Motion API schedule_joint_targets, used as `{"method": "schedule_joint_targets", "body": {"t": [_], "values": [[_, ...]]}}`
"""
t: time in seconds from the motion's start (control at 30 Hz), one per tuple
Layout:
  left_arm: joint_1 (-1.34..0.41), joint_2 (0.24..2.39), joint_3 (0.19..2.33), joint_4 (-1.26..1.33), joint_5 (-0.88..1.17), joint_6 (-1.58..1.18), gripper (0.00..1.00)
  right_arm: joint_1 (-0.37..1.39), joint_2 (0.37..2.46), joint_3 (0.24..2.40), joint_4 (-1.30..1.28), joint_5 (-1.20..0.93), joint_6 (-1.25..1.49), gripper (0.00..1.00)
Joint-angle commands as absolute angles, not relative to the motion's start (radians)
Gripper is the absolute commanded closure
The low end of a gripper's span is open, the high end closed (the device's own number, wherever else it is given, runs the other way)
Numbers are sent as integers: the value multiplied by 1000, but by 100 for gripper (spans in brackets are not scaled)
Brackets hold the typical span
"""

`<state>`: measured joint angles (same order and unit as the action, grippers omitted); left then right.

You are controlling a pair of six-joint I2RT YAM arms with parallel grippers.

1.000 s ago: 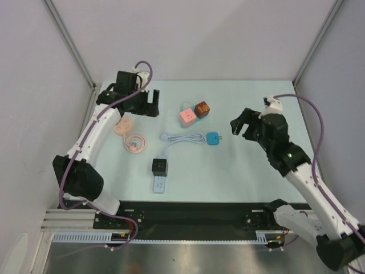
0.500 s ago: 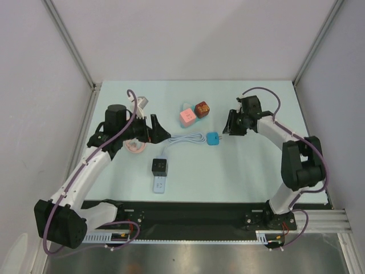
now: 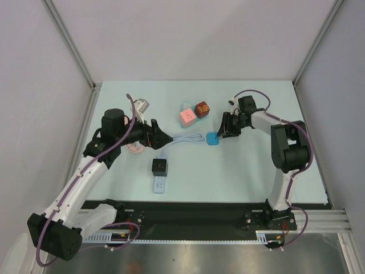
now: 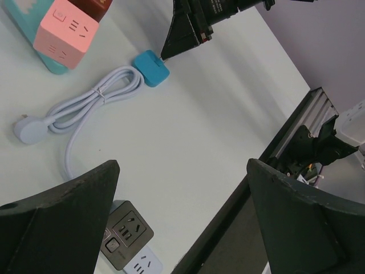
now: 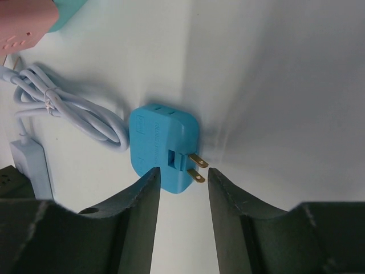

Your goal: Insert the plug

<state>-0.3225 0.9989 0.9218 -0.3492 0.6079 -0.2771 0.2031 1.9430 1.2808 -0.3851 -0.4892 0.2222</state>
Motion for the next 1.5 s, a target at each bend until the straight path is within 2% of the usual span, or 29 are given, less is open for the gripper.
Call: {"method": "schedule_joint_targets", "body": {"t": [0.0,0.4,0.57,0.7,0.8,0.97,1.13,1.47], "values": [[-337,992,980,-345,580,-242,0,181,1957,1313,-393,-525,166,56],[-337,983,988,-318,621,-264,0,150,2022,1290,-316,-673,149,61],[-337,983,980,-318,644,-271,1,135,2042,1282,-284,-710,153,69],[-339,983,982,-318,658,-276,1,127,2049,1278,-276,-727,152,71],[-337,982,986,-318,661,-279,2,115,2049,1267,-261,-750,152,76],[-337,982,991,-316,689,-296,3,92,2042,1233,-207,-813,158,100],[-337,986,992,-305,716,-330,4,84,1994,1200,-178,-841,170,100],[-337,1046,983,-264,710,-408,6,72,1663,1060,-60,-857,322,100]]}}
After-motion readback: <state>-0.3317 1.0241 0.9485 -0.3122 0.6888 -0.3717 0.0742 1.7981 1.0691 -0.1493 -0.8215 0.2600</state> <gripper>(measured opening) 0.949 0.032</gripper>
